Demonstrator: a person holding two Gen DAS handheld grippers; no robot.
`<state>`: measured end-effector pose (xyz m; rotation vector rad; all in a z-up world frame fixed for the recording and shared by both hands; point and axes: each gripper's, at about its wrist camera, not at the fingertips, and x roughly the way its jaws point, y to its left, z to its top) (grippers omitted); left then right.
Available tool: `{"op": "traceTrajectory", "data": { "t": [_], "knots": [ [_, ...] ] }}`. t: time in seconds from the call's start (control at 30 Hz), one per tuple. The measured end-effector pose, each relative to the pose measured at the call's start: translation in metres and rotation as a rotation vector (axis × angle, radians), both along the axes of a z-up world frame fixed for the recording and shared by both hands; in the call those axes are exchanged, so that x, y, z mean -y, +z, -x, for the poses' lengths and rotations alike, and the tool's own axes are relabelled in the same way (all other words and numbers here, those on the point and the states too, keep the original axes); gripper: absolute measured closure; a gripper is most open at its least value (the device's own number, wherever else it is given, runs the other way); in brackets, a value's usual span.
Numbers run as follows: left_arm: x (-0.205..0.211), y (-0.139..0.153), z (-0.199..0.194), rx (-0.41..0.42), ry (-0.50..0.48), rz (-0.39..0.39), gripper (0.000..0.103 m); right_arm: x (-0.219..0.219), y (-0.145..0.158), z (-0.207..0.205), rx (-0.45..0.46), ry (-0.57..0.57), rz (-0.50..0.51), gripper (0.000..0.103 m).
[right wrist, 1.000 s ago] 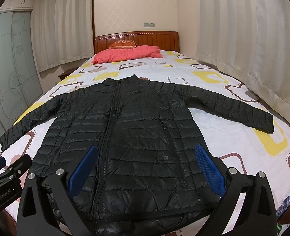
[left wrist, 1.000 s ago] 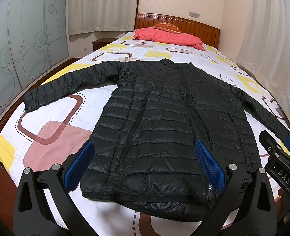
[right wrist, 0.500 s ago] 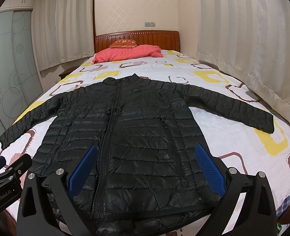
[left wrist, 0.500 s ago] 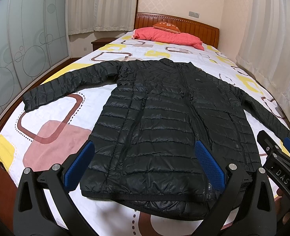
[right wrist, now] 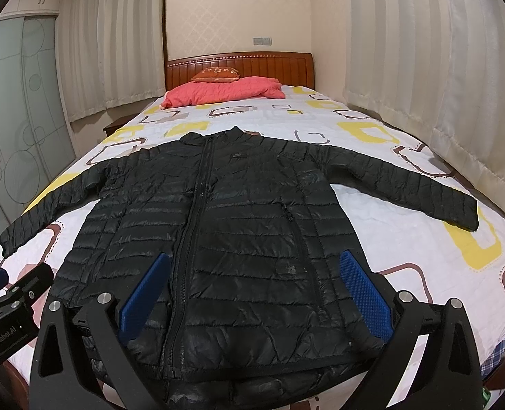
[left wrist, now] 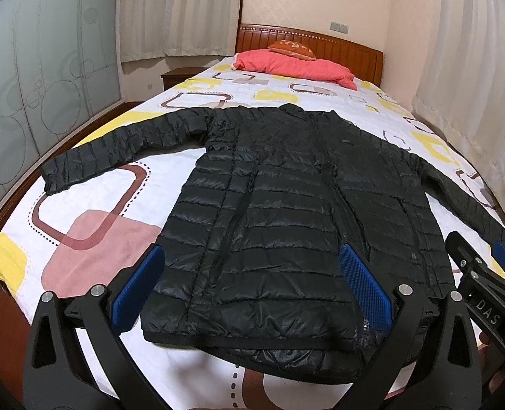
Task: Fold large clothes
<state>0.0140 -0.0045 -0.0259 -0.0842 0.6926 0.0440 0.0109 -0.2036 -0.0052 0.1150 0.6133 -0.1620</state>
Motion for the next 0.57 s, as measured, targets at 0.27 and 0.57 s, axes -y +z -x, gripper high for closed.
{"op": "traceTrajectory", "data": {
  "t": [0.27,0.57],
  "knots": [
    [-0.0008,0.0064,-0.0007,0.023,-0.007,-0.013,0.002,-0.0005,-0.001,0.0001,-0.003,0.007,0.002,0.005],
    [-0.0056,0.0066,-0.0045,-0.007,0.006,0.015,0.002,-0.0013,0.0001,-0.0014,-0.005,0.007,0.0,0.005]
  ]
}}
